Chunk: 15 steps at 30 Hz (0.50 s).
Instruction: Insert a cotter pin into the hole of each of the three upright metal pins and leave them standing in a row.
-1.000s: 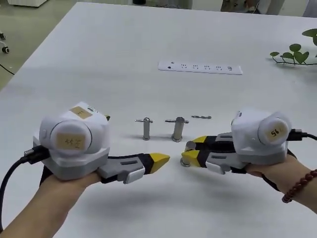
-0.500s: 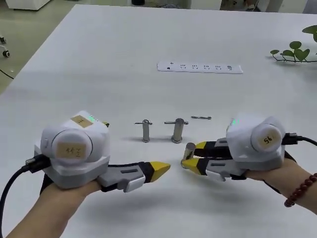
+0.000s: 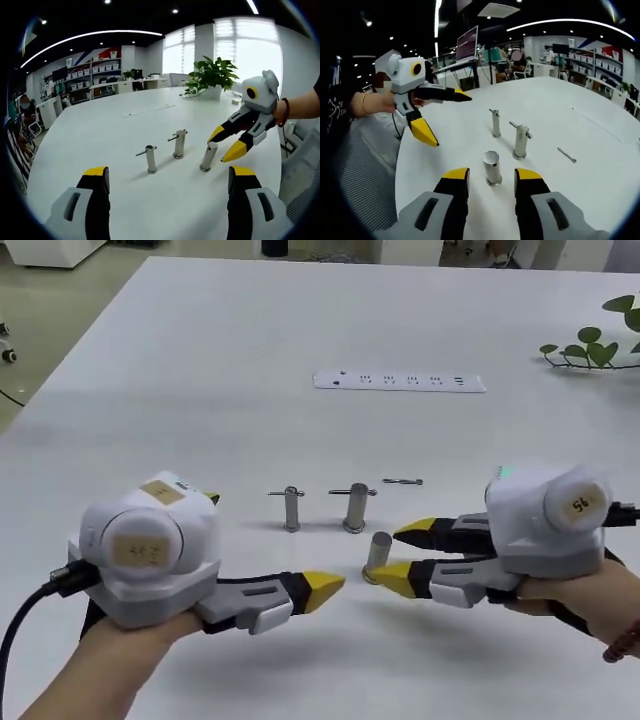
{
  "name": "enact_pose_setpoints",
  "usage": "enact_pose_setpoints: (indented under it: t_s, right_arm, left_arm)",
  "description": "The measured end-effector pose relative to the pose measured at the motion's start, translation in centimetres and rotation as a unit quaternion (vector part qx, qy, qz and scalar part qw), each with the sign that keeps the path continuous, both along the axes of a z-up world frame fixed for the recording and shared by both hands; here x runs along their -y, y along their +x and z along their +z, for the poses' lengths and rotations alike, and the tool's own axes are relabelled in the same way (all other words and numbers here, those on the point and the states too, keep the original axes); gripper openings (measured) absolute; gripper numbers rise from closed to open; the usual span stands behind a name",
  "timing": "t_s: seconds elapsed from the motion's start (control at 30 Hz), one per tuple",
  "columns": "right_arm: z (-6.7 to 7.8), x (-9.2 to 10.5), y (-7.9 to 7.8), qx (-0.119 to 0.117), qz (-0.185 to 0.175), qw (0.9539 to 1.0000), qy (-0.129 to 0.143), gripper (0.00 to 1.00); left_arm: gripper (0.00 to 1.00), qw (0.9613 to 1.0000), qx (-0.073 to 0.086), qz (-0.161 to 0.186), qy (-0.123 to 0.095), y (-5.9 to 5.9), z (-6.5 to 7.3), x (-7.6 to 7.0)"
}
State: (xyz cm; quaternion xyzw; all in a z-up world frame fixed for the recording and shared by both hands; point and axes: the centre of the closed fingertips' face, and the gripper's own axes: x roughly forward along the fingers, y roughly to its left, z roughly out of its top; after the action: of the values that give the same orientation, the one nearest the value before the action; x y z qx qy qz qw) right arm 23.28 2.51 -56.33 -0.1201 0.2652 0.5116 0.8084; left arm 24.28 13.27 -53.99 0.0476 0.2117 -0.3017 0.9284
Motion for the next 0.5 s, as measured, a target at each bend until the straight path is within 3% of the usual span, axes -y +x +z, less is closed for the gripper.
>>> enact_pose_setpoints:
  t_s: [0.27,0.5]
  right_arm:
    - [0.7,2.4,0.6,-0.009,-0.022,0.9997,-0.006,0.32]
    - [1.1,4.5,1.9,-0.007,-0.044,0.9986,-0.029,0.31]
  left_arm:
    - [0.99,1.0000,0.004,0.004,0.000,0.1,0.2,-0.1]
    - [0.99,0.9999,0.009,0.006,-0.002,0.3,0.4,-0.3]
